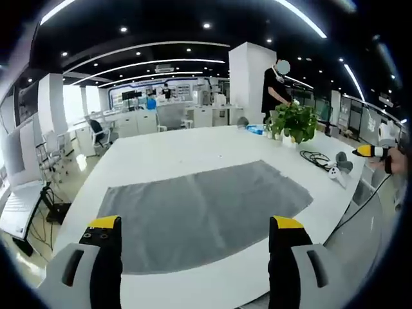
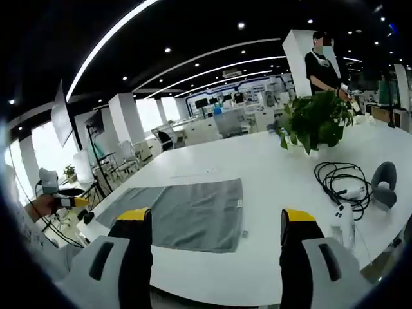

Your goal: Fold the towel on the table until its edges align and the towel forms a compact rectangular stack.

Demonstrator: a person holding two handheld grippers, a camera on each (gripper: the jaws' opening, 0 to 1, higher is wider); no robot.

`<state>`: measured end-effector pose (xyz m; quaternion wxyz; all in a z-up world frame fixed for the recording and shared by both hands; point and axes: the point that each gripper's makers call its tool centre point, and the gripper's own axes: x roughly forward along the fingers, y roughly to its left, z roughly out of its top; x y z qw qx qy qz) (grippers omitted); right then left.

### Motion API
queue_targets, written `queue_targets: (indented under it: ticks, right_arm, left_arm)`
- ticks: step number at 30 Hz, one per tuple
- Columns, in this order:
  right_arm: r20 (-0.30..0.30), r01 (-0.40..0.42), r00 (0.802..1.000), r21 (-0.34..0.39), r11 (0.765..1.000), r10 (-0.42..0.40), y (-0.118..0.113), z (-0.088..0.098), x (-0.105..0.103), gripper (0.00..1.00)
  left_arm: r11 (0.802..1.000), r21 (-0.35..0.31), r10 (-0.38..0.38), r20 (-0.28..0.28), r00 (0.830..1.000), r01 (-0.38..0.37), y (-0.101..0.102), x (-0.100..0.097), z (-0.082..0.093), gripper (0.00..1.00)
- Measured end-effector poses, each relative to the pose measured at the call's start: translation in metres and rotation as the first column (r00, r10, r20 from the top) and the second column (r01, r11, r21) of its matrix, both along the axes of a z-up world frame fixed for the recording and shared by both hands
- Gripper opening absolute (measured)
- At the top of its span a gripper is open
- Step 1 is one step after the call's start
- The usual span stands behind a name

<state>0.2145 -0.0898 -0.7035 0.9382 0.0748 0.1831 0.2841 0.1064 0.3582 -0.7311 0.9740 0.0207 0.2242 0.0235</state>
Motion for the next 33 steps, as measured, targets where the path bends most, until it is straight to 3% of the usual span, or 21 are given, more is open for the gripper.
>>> queue_targets:
  ticks: [7, 11, 16, 19, 33]
  right_arm:
    - [0.0, 0.006, 1.0, 0.004, 1.0, -0.006, -0.002, 0.0, -0.001, 0.82]
    - [-0.002, 0.002, 1.0, 0.004, 1.0, -0.002, -0.001, -0.001, -0.002, 0.82]
    - [-0.006, 0.003, 1.0, 0.034, 0.999, -0.003, 0.0, -0.001, -0.003, 0.8]
    - [-0.012, 0.003, 1.0, 0.039, 0.999, -0.003, 0.0, -0.002, -0.004, 0.8]
    - [-0.012, -0.011, 1.0, 0.083, 0.997, 0.012, 0.005, 0.002, -0.004, 0.74]
  left_arm:
    - [1.0, 0.019, -0.015, -0.008, 1.0, 0.015, -0.006, 0.001, 0.001, 0.98]
    - [1.0, -0.006, -0.015, 0.0, 1.0, 0.015, -0.009, 0.003, 0.003, 0.98]
    - [0.999, 0.009, -0.031, -0.002, 1.0, 0.031, -0.015, 0.007, 0.004, 0.97]
    - [0.999, -0.021, -0.037, 0.012, 0.999, 0.037, -0.018, 0.009, 0.006, 0.97]
    - [0.999, -0.037, -0.029, -0.004, 1.0, 0.029, -0.016, 0.005, -0.002, 0.96]
